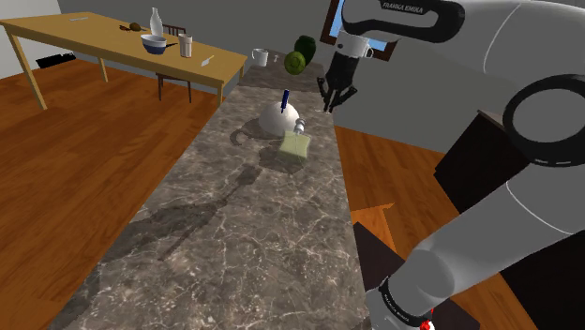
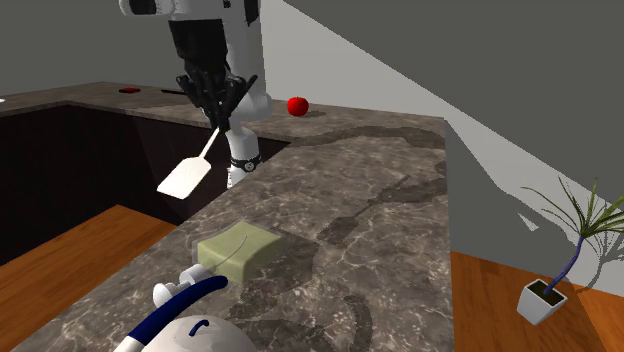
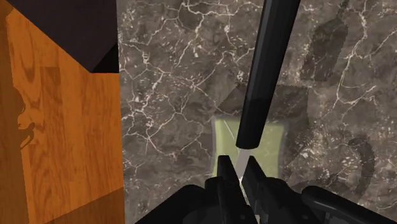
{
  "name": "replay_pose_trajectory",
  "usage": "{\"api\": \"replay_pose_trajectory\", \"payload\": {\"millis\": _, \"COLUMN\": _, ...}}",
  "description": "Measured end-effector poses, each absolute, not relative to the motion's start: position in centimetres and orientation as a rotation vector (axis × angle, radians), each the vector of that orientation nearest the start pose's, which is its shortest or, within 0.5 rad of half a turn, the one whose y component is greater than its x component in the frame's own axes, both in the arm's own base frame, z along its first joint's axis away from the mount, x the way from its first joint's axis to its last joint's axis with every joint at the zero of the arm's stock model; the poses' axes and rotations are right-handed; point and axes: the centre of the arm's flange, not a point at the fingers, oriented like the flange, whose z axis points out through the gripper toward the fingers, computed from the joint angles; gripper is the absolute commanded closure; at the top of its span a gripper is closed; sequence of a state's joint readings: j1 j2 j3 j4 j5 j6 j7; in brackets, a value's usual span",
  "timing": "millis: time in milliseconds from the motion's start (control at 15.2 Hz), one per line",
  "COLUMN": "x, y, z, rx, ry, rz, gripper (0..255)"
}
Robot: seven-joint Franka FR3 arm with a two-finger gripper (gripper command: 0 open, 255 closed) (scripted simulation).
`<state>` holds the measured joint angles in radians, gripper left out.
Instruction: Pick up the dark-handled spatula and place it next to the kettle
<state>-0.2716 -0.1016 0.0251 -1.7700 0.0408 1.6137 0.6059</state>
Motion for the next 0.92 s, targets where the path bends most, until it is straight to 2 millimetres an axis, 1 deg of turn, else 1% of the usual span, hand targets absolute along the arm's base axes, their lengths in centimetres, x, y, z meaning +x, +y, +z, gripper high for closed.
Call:
{"api": "replay_pose_trajectory", "payload": {"millis": 264, "x": 53.4, "y": -16.7, "z": 59.2, "rx": -2.833, "ry": 1.291, "rz": 0.094, "gripper": 255}}
{"api": "replay_pose_trajectory", "payload": {"millis": 330, "x": 54.1, "y": -18.2, "z": 59.0, "rx": -2.832, "ry": 1.292, "rz": 0.094, "gripper": 255}}
{"api": "replay_pose_trajectory", "payload": {"millis": 462, "x": 55.0, "y": -20.6, "z": 59.0, "rx": -2.832, "ry": 1.291, "rz": 0.094, "gripper": 255}}
{"api": "replay_pose_trajectory", "payload": {"millis": 594, "x": 56.3, "y": -22.6, "z": 59.0, "rx": -2.832, "ry": 1.291, "rz": 0.095, "gripper": 255}}
{"api": "replay_pose_trajectory", "payload": {"millis": 726, "x": 57.5, "y": -25.2, "z": 59.3, "rx": -2.832, "ry": 1.291, "rz": 0.094, "gripper": 255}}
{"api": "replay_pose_trajectory", "payload": {"millis": 792, "x": 58.0, "y": -26.5, "z": 59.1, "rx": -2.832, "ry": 1.292, "rz": 0.095, "gripper": 255}}
{"api": "replay_pose_trajectory", "payload": {"millis": 858, "x": 58.3, "y": -27.3, "z": 58.7, "rx": -2.832, "ry": 1.292, "rz": 0.095, "gripper": 255}}
{"api": "replay_pose_trajectory", "payload": {"millis": 924, "x": 58.4, "y": -27.6, "z": 58.3, "rx": -2.833, "ry": 1.292, "rz": 0.096, "gripper": 255}}
